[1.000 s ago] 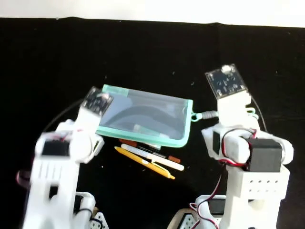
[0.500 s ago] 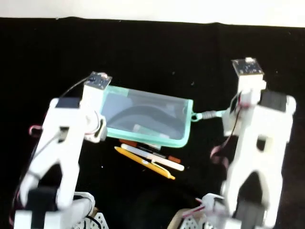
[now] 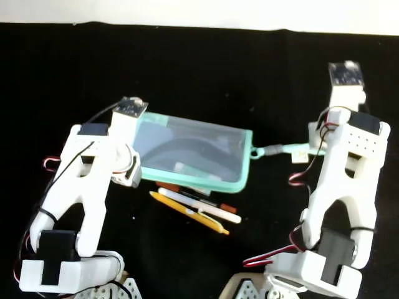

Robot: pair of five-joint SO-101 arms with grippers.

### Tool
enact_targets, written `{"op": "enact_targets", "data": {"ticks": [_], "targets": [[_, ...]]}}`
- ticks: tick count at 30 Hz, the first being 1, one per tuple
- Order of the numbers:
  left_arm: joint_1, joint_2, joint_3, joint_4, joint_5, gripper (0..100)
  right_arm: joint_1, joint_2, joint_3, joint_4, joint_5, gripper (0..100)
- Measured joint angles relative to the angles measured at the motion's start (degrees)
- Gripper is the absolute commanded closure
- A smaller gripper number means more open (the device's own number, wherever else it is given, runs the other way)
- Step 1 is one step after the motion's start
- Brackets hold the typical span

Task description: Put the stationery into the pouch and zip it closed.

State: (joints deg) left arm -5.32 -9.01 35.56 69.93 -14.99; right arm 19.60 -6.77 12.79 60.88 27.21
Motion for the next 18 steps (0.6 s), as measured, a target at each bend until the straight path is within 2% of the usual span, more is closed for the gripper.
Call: {"op": "enact_targets", "data": {"ticks": [6, 8, 10, 14, 18], "targets": [[0.0, 0.0, 0.0, 0.0, 0.0, 82, 0.0, 0.2, 0.1, -5.6, 13.4, 85.8], [0.0, 0.0, 0.0, 0.0, 0.0, 82, 0.0, 0.5, 0.1, -6.0, 18.5, 82.0], [0.0, 0.0, 0.0, 0.0, 0.0, 82, 0.0, 2.5, 0.1, -6.0, 24.0, 78.3], [0.0, 0.1, 0.0, 0.0, 0.0, 82, 0.0, 9.2, 0.1, -6.0, 34.1, 78.5], [0.0, 0.2, 0.0, 0.0, 0.0, 82, 0.0, 15.7, -1.2, -6.0, 38.6, 78.5]]}}
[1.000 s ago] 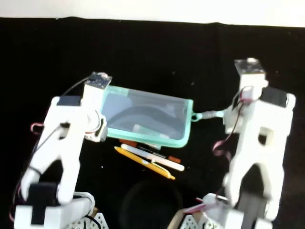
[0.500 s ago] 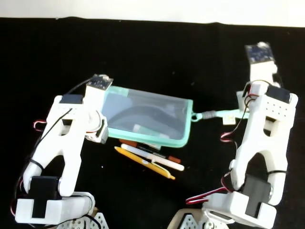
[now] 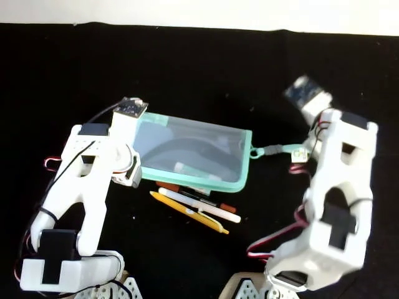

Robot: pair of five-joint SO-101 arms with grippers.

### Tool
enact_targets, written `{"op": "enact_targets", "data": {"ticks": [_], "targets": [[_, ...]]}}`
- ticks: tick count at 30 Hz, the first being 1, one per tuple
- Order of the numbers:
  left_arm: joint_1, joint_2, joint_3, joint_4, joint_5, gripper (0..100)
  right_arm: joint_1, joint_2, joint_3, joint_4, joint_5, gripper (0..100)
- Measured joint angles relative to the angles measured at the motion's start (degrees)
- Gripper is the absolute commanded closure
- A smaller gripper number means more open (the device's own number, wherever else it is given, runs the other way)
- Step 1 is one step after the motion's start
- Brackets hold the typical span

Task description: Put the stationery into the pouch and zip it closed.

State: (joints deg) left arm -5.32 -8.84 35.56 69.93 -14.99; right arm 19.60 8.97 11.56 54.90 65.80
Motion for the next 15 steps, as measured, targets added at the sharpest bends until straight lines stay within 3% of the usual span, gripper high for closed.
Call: {"op": "enact_targets", "data": {"ticks": [15], "targets": [[0.1, 0.0, 0.0, 0.0, 0.1, 82, 0.0, 18.6, -17.8, 0.0, 4.1, 78.6]]}}
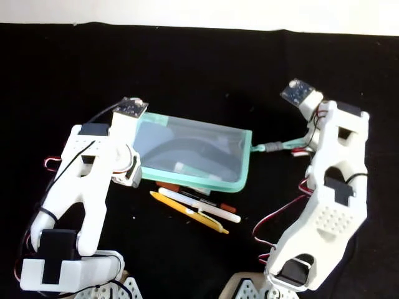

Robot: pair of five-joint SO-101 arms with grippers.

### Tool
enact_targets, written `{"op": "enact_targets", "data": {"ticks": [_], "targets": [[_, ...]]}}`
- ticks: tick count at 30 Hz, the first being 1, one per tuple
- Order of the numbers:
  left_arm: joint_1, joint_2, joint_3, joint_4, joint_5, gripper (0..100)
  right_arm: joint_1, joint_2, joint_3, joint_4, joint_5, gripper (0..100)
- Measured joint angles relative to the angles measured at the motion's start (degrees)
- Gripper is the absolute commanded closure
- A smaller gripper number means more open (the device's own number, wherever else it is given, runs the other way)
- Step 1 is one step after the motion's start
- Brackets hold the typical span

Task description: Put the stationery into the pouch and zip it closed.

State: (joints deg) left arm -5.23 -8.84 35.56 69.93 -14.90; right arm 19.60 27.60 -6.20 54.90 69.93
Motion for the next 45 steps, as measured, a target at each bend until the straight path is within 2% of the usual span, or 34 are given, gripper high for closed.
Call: {"op": "enact_targets", "data": {"ticks": [14, 23, 41, 43, 45], "targets": [[0.0, 0.0, 0.0, 0.0, 0.0, 82, 5.1, 0.2, -1.1, 2.8, 1.1, 78.6], [0.0, 0.0, 0.0, 0.0, 0.0, 82, 3.1, 0.2, -1.1, 2.8, 1.1, 78.6], [0.0, 0.0, 0.0, 0.0, 0.0, 82, 1.8, 8.0, -2.5, -7.0, 1.2, 78.6], [0.0, 0.0, 0.0, 0.0, 0.0, 82, 1.7, 8.9, -2.5, -7.4, 1.2, 81.4], [0.0, 0.0, 0.0, 0.0, 0.0, 82, 1.7, 9.7, -2.5, -7.5, 1.2, 89.3]]}}
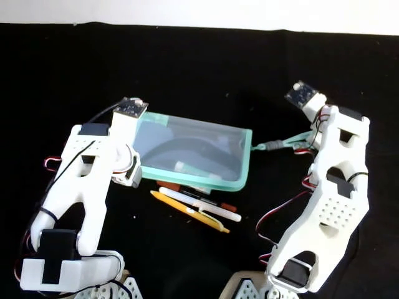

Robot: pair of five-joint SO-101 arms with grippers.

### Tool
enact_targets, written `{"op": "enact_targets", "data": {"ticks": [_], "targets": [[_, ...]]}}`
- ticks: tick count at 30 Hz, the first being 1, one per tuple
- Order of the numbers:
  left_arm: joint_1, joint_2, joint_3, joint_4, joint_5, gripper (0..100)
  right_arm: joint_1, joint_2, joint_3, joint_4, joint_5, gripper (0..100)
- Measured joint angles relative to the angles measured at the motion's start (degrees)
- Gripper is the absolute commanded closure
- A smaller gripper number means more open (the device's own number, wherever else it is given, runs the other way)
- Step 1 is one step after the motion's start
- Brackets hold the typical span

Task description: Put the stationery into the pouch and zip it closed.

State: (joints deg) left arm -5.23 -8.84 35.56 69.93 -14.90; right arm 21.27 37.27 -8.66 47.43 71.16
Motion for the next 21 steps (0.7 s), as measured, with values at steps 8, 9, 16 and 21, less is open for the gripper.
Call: {"op": "enact_targets", "data": {"ticks": [8, 9, 16, 21], "targets": [[0.0, 0.0, 0.0, 0.0, 0.0, 82, 0.0, 2.2, -0.7, -0.1, -1.5, 99.1], [0.0, 0.0, 0.0, 0.0, 0.0, 82, 0.0, 2.3, -0.8, -0.3, -2.9, 99.1], [0.0, 0.0, 0.0, 0.0, 0.0, 82, 0.0, 1.4, -0.7, -0.4, -13.0, 99.1], [0.0, 0.0, 0.0, 0.0, 0.0, 82, 0.2, -3.4, -0.7, 3.3, -24.8, 99.1]]}}
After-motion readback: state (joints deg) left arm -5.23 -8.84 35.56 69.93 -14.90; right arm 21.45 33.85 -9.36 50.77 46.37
